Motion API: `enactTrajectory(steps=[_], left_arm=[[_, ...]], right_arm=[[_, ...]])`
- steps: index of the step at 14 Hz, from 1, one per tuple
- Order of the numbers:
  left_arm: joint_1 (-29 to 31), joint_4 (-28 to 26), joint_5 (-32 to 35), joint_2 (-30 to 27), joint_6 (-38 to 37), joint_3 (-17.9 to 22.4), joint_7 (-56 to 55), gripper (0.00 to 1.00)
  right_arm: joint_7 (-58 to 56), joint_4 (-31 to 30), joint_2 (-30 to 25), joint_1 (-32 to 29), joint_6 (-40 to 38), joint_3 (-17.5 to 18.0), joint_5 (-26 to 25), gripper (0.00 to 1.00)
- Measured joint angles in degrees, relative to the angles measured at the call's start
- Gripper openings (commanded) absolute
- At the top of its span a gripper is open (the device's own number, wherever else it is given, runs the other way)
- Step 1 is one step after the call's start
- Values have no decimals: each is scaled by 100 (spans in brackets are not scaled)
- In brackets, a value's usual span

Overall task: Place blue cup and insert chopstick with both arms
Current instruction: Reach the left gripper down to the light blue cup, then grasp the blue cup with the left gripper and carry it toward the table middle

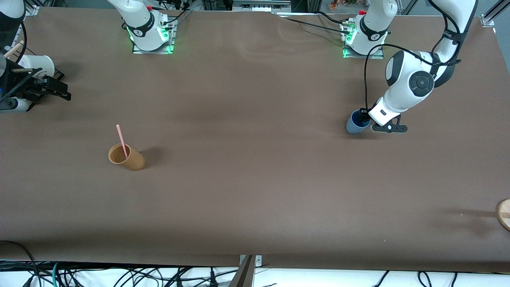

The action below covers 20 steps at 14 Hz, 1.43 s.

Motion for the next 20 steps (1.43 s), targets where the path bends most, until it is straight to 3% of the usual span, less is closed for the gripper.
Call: enactTrajectory(steps=[8, 11, 16, 20], left_arm=[[0, 27, -9, -10, -6, 0, -74, 0], [-68, 370, -152, -21, -251, -79, -157, 0], [-851, 2041, -272, 175, -1437, -308, -1207, 0], [-1725, 3826, -275, 1223, -2129, -315, -2336, 0]], right_arm=[[23, 0, 0, 0, 0, 0, 0, 100], [24, 0, 5, 1, -4, 8, 0, 100], [24, 0, 37, 10, -114, 38, 0, 100], [24, 1, 77, 6, -114, 29, 0, 100]])
